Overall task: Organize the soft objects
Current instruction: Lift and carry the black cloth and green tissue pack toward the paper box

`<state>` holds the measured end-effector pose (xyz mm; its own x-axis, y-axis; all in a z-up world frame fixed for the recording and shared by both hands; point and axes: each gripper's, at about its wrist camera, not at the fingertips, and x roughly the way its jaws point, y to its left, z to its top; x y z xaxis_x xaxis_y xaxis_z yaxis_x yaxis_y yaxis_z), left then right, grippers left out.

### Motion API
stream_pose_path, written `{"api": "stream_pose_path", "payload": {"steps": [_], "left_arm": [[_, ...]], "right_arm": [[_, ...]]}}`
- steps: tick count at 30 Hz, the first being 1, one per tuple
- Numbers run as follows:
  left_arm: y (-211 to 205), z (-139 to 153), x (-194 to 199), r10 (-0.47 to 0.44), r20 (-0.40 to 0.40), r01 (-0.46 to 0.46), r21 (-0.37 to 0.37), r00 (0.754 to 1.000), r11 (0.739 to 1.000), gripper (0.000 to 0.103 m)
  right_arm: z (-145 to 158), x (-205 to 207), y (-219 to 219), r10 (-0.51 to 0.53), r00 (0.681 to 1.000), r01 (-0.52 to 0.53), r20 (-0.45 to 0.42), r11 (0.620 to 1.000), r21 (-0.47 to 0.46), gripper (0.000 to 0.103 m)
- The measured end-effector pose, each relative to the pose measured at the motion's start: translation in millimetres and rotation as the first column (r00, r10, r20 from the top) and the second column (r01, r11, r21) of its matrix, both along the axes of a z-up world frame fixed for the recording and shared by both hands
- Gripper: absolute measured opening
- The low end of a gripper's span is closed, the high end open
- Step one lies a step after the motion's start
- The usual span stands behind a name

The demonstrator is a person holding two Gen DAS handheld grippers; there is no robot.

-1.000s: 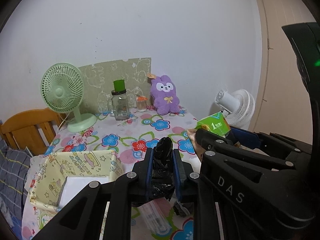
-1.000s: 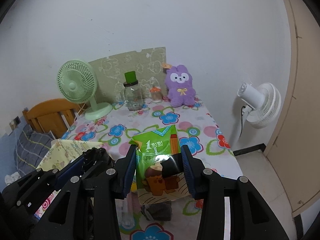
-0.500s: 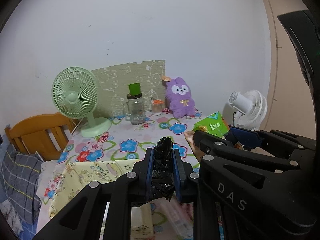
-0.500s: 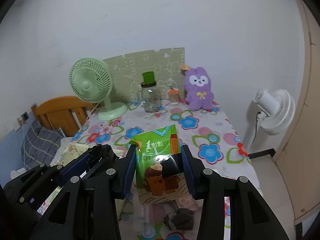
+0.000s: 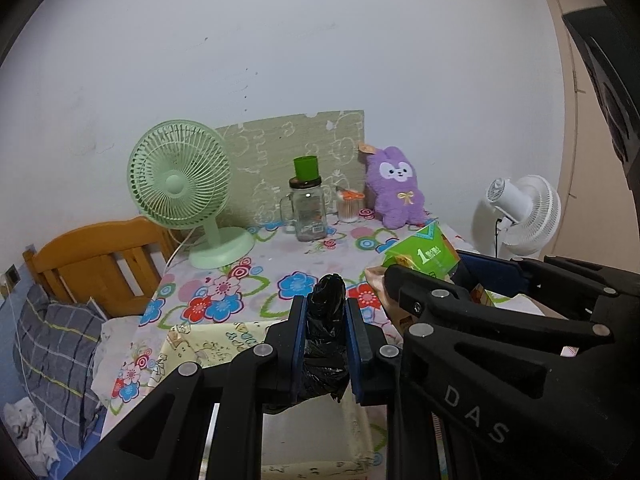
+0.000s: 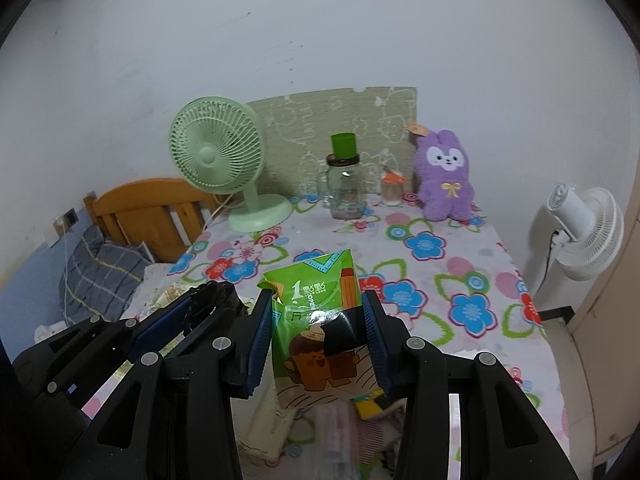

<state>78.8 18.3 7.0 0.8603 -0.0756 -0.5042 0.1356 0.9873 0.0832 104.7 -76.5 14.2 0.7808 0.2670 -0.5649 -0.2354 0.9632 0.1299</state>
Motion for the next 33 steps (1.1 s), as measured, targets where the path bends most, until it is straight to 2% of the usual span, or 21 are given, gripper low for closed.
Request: {"api": "stream_pose_path", "payload": {"steps": [9,26,33], "left_arm": [[20.2,-10.7,11.9,0.031,-0.01,-0.031,0.033,0.999,0.999,0.017],[67.9,-56.4,43.1,0.119,-0.15,-0.117,0.023,0.982,0.993,0.018],[79.0,-73.6,49.5,0.149,-0.195,-0.143,0.046,0.969,0.989,0.036]], "right_arm": [[-10.3,15.9,22.4,0.036,0.999,-0.036,-0.034,0.999,0.007,0.047],[-51.2,44.4,72.5,0.135,0.981,-0.138,-0.137,0.99,-0.012,0.047],[-64.1,54.2,82.6,0.143,0.975,-0.145,-0.169,0.989,-0.001,0.047]]}}
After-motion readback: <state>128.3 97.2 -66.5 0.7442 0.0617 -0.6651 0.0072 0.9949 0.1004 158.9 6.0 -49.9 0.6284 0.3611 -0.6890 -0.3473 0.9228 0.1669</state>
